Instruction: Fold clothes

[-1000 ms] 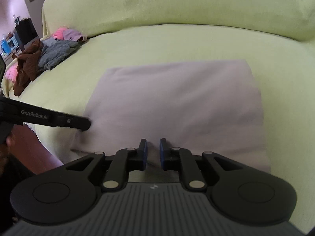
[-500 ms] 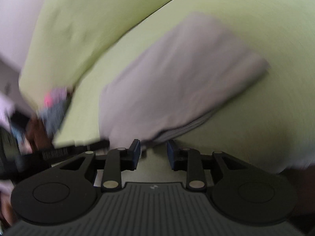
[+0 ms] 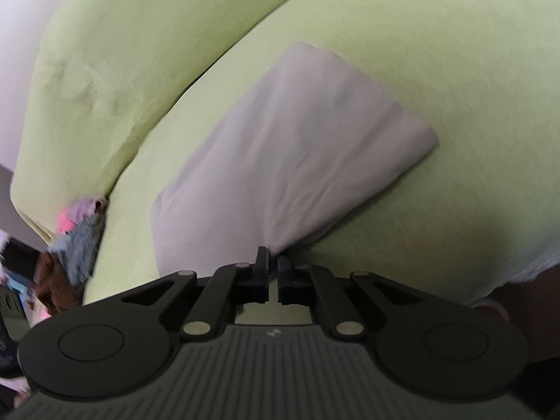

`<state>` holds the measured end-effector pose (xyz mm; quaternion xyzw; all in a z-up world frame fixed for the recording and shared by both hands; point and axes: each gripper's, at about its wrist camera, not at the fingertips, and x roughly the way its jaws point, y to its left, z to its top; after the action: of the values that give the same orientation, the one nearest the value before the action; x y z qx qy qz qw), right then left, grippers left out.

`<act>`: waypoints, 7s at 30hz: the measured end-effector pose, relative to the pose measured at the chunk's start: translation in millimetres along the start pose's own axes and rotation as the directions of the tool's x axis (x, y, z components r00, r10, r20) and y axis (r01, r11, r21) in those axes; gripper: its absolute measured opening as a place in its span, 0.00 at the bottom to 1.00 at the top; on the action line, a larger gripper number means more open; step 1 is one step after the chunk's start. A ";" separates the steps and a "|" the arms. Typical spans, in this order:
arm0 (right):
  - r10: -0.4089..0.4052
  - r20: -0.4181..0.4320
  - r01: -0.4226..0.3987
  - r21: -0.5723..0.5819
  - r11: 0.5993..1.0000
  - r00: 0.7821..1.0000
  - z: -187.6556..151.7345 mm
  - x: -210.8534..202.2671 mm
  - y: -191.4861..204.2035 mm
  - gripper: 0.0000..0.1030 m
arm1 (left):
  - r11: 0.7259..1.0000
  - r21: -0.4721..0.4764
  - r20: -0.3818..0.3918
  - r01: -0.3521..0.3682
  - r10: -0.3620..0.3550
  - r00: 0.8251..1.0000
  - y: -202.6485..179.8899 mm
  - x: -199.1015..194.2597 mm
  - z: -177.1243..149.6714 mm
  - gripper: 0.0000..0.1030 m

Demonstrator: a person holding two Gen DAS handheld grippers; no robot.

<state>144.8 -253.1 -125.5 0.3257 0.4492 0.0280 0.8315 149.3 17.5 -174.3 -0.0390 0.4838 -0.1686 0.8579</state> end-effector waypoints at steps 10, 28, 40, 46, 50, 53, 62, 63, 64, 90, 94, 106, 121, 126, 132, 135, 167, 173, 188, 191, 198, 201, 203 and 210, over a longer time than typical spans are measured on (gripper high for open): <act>-0.093 0.002 0.093 -0.059 0.994 0.996 1.7 -5.3 12.9 0.26 | 1.000 0.009 -0.018 -0.010 0.010 1.000 0.2 -4.3 1.2 0.06; -0.111 0.170 0.174 -0.429 0.887 0.979 98.2 -48.9 -14.8 0.41 | 0.998 -0.041 0.064 -0.051 0.054 0.997 -5.8 -17.3 22.5 0.18; 0.003 -0.010 -0.008 -0.492 0.870 1.000 181.0 54.0 -21.2 0.03 | 0.980 -0.157 0.132 -0.125 0.147 0.980 8.7 -5.1 53.4 0.21; 0.047 0.051 -0.012 -0.542 0.840 0.998 180.2 48.9 -11.6 0.04 | 0.978 -0.154 0.143 -0.139 0.161 0.977 6.9 1.5 54.9 0.23; 0.020 0.071 0.021 -0.537 0.843 0.997 178.7 54.1 -11.4 0.04 | 0.974 -0.160 0.133 -0.158 0.180 0.975 7.2 7.3 55.2 0.27; 0.023 0.105 0.036 -0.529 0.848 0.994 176.2 58.0 -9.6 0.04 | 0.975 -0.158 0.139 -0.158 0.180 0.974 3.8 5.4 57.0 0.27; -0.055 0.226 0.172 -0.542 0.823 0.973 177.3 37.3 4.0 0.32 | 0.993 -0.079 0.149 -0.089 0.100 0.984 -20.1 1.5 60.4 0.27; -0.015 0.188 0.121 -0.566 0.815 0.982 172.3 34.4 8.4 0.24 | 0.994 -0.076 0.142 -0.081 0.091 0.986 -22.0 4.9 60.7 0.27; 0.025 0.147 0.067 -0.589 0.806 0.989 167.2 31.4 12.9 0.08 | 0.995 -0.073 0.133 -0.073 0.083 0.988 -23.9 8.4 60.9 0.27; -0.016 0.048 0.043 -0.660 0.750 0.999 72.8 45.0 10.4 0.00 | 0.971 -0.037 0.112 -0.238 0.241 0.964 -40.5 21.8 44.7 0.42; -0.161 0.125 0.204 -0.601 0.773 0.979 79.1 21.6 7.1 0.05 | 0.944 -0.146 0.073 -0.296 0.309 0.948 -40.3 5.9 51.2 0.40; -0.160 0.114 0.197 -0.565 0.801 0.980 28.2 -68.7 36.4 0.07 | 0.911 -0.269 0.075 -0.312 0.343 0.937 -94.0 -96.0 25.7 0.43; -0.131 0.095 0.162 -0.599 0.785 0.987 37.9 -115.4 33.2 0.07 | 0.896 -0.307 0.072 -0.320 0.357 0.931 -131.0 -135.5 1.9 0.46; -0.161 0.072 0.171 -0.614 0.771 0.984 42.5 -118.9 41.8 0.07 | 0.906 -0.283 0.048 -0.315 0.341 0.939 -144.4 -138.1 -0.5 0.47; -0.184 0.108 0.210 -0.633 0.745 0.977 36.3 -126.7 56.1 0.07 | 0.914 -0.264 0.082 -0.308 0.339 0.937 -145.5 -143.5 -11.8 0.49; -0.202 0.118 0.231 -0.624 0.746 0.972 28.4 -132.8 63.5 0.07 | 0.904 -0.297 0.083 -0.308 0.346 0.935 -140.8 -154.0 -20.1 0.49; -0.183 0.178 0.256 -0.645 0.720 0.967 -21.6 -214.0 65.7 0.10 | 0.892 -0.270 0.176 -0.363 0.416 0.892 -191.7 -229.8 -59.7 0.66; -0.182 0.187 0.260 -0.641 0.722 0.965 -22.7 -214.9 66.4 0.14 | 0.888 -0.263 0.178 -0.376 0.428 0.886 -194.1 -230.7 -60.2 0.70; -0.158 0.236 0.277 -0.645 0.712 0.959 -26.0 -220.8 68.8 0.67 | 0.873 -0.274 0.164 -0.404 0.456 0.875 -196.3 -236.0 -62.6 0.76; -0.158 0.253 0.287 -0.637 0.716 0.954 -25.1 -223.2 69.0 0.89 | 0.869 -0.271 0.161 -0.414 0.465 0.871 -197.2 -236.6 -62.6 0.77; -0.140 0.269 0.284 -0.632 0.721 0.953 -25.6 -227.6 70.2 0.98 | 0.869 -0.265 0.176 -0.417 0.469 0.866 -197.6 -240.3 -63.4 0.79; -0.141 0.258 0.276 -0.622 0.732 0.956 -27.2 -228.3 69.4 0.98 | 0.872 -0.269 0.174 -0.409 0.461 0.870 -195.3 -240.7 -63.7 0.79; -0.145 0.252 0.275 -0.621 0.734 0.957 -25.1 -225.6 69.5 0.98 | 0.873 -0.272 0.171 -0.404 0.457 0.873 -193.9 -240.8 -63.5 0.79; -0.149 0.251 0.275 -0.609 0.744 0.957 -25.4 -225.1 68.9 0.98 | 0.878 -0.263 0.178 -0.401 0.453 0.874 -194.7 -243.2 -63.3 0.79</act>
<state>8.4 -262.1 67.8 -0.0278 0.3674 0.0531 0.9281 -68.6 -79.9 35.7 -0.0439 0.3913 0.0858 0.9152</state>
